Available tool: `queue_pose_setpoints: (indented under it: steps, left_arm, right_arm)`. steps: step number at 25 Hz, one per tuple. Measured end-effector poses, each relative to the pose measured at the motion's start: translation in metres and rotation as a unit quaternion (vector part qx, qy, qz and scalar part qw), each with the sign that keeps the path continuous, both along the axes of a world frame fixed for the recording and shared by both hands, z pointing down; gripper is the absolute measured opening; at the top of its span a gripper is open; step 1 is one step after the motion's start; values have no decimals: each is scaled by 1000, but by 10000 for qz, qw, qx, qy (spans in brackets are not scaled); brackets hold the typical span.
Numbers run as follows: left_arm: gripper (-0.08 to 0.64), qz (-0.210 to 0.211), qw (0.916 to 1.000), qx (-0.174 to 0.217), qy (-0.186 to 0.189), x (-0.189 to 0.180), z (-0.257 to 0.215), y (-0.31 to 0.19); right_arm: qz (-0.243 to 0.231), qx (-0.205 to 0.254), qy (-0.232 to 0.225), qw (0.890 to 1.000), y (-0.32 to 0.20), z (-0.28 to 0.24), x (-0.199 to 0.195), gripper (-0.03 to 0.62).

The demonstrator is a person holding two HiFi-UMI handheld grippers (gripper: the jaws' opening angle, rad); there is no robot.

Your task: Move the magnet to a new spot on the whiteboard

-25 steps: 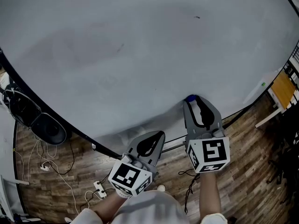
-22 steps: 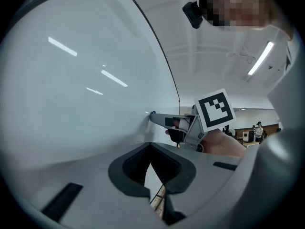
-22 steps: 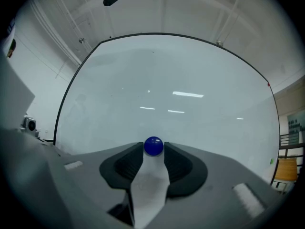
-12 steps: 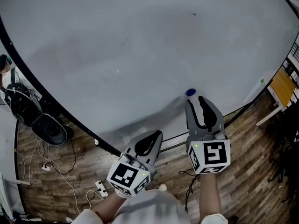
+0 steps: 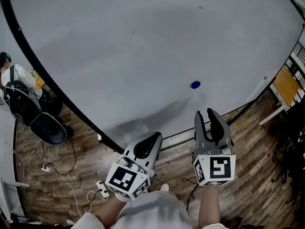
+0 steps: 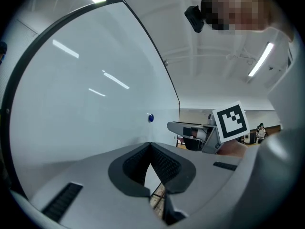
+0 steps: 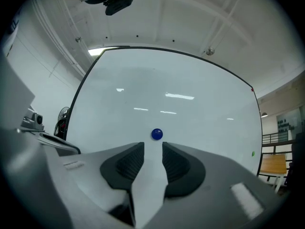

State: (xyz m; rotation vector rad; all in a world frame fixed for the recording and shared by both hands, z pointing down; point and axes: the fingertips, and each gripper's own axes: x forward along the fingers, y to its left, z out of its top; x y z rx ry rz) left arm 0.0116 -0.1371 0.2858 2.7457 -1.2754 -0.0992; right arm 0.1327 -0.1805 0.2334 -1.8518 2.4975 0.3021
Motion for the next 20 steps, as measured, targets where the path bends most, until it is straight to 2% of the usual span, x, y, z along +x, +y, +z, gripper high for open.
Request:
queue_pose_setpoints:
  steps: [3,15,20]
  left_arm:
    - [6,16,10000,10,12,-5,1,6]
    - [6,-81,10000,-35,3,-18,9,24]
    - [6,-133,9999,-22,10,-26,12,32]
  right_arm:
    - [56,-27,-66,10000,12,6,1,91]
    - [245,-216,-338,9989,61,41,8,69]
    - [323,-262,-325,9986,71,57,7,20]
